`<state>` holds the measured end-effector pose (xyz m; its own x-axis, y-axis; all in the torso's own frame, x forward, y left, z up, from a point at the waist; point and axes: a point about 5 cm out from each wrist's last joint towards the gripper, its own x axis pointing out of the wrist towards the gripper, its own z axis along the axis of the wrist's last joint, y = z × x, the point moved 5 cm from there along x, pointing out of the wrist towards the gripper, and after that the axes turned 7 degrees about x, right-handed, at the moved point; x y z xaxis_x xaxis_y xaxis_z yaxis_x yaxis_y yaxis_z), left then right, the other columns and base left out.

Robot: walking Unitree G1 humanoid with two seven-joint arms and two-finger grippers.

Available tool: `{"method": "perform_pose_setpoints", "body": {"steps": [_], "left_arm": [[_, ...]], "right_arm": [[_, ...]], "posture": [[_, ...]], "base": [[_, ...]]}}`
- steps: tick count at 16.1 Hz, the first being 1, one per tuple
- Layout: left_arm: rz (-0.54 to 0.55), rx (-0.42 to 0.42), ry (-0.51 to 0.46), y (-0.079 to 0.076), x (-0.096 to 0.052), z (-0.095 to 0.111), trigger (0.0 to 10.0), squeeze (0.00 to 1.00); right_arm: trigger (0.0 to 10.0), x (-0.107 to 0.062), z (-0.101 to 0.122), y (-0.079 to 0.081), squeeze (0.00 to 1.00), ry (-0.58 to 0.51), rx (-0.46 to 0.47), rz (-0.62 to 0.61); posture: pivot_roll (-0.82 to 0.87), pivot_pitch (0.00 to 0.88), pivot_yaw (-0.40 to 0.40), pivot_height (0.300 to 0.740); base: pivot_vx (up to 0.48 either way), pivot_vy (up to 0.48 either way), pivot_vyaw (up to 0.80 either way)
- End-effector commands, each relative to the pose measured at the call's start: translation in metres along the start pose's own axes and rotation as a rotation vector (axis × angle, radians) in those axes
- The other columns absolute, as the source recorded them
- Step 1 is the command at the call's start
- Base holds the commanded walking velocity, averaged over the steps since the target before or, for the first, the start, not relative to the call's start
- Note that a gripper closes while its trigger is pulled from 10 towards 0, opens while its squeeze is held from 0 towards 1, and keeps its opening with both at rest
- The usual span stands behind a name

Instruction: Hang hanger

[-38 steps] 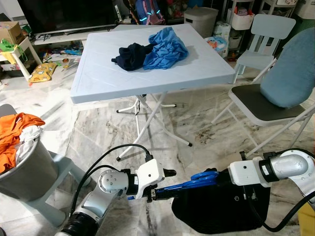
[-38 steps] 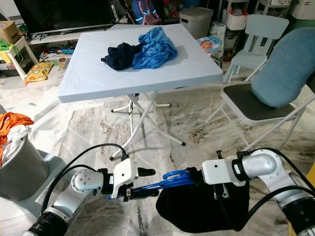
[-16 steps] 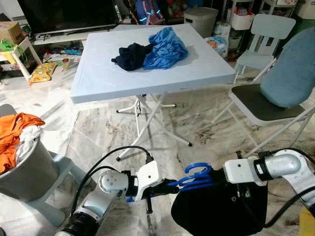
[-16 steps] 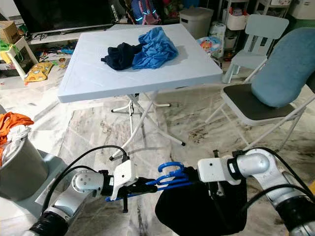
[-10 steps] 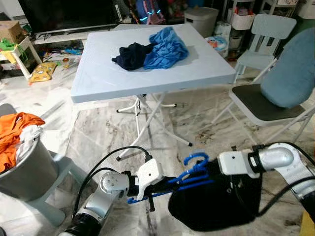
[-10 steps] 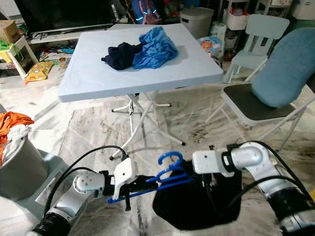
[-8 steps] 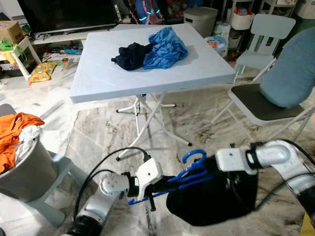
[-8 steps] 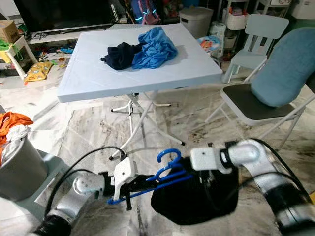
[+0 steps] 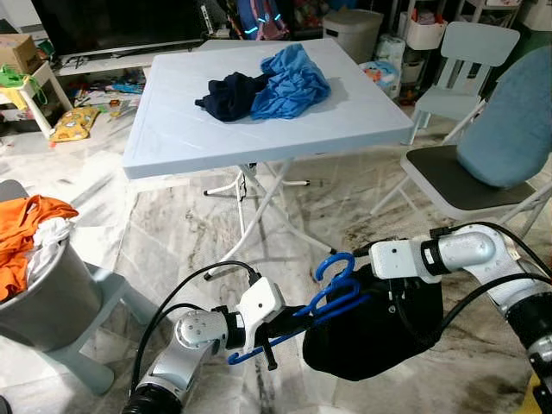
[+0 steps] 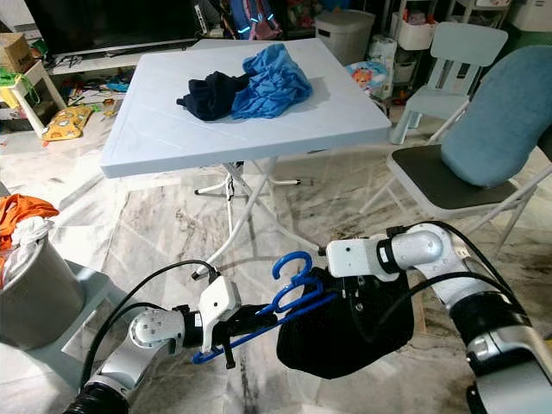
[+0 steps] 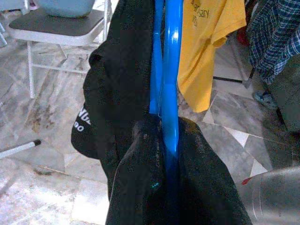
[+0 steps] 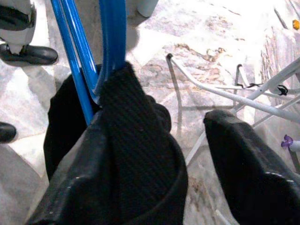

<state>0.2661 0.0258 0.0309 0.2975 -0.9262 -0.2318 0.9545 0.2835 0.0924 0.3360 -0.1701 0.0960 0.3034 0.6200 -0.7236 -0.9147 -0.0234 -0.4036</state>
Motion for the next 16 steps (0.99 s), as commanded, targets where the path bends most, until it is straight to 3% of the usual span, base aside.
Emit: {"method": "perform_pose_setpoints", "body": {"steps": [1,5,10,15,16], "left_arm": [[0.012,0.018,-0.024,0.003,-0.001,0.005,0.0,0.00],[0.019,0.018,-0.013,0.004,-0.002,0.002,0.0,0.00],[0.160,0.046,0.003,0.020,-0.012,-0.003,0.0,0.00],[0.264,0.005,-0.012,0.036,-0.021,-0.005,0.0,0.00],[0.303,-0.025,-0.030,0.039,-0.022,-0.004,0.0,0.00]], "right_arm": [[10.0,-0.005,0.004,-0.011,1.00,0.007,-0.024,-0.009],[10.0,-0.011,-0.002,-0.025,1.00,0.048,-0.033,-0.069],[10.0,-0.018,-0.018,-0.012,1.00,0.085,0.007,-0.010],[10.0,-0.022,-0.026,-0.043,1.00,0.152,0.001,-0.255],[10.0,-0.023,-0.030,-0.048,0.93,0.158,0.031,-0.321]], "posture": [[-0.20,0.000,0.040,0.740],[-0.19,0.000,0.041,0.740],[-0.19,0.000,0.043,0.740],[-0.19,0.000,0.042,0.740],[-0.19,0.000,0.042,0.740]], "base": [[0.000,0.000,0.00],[0.000,0.000,0.00],[0.000,0.000,0.00],[0.000,0.000,0.00],[0.000,0.000,0.00]]}}
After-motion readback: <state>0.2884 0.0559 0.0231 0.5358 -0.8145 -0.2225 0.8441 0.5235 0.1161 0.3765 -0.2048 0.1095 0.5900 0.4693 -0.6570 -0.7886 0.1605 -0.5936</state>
